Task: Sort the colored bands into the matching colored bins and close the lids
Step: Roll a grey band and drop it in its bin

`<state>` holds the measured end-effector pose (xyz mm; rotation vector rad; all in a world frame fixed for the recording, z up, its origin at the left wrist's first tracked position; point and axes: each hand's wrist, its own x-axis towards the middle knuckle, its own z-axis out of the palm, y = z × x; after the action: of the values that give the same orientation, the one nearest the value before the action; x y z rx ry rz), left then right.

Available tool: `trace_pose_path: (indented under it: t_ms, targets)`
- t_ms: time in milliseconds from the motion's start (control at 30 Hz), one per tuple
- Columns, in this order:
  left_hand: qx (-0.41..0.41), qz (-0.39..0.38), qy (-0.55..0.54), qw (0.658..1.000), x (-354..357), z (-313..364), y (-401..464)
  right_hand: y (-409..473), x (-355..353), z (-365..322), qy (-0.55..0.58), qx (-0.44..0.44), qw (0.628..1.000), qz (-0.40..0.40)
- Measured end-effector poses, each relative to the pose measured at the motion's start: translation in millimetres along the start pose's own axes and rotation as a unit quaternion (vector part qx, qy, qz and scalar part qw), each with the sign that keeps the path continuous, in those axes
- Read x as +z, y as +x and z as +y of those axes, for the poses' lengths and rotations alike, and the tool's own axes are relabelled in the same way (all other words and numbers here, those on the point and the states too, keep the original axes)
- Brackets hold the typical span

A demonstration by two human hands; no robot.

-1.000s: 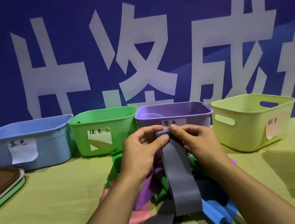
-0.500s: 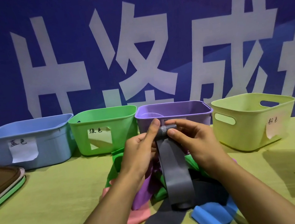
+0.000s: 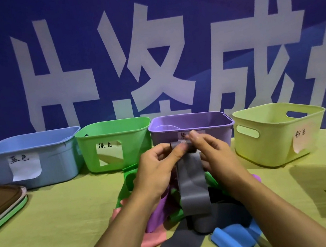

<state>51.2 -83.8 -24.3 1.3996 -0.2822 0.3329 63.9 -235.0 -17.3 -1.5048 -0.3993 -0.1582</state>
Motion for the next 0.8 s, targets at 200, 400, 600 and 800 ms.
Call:
trace_pose_path:
  t_ms: [200, 400, 600, 800]
  targets:
    - [0.031, -0.017, 0.025, 0.999, 0.6, -1.6, -0.4, -0.9, -0.6, -5.3, -0.083, 0.049, 0.993, 0.064]
    - [0.044, -0.010, 0.066, 0.997, -2.6, -7.4, 2.4, -4.3, -0.9, -7.3, -0.059, 0.021, 0.997, 0.050]
    - [0.032, -0.016, 0.050, 0.998, -0.9, -7.2, 2.9, -3.7, 0.2, -5.8, -0.040, -0.003, 0.998, 0.052]
    - [0.016, -0.038, 0.061, 0.997, -0.5, -9.9, 3.2, -0.5, -1.0, -2.6, -0.028, -0.036, 0.997, 0.062]
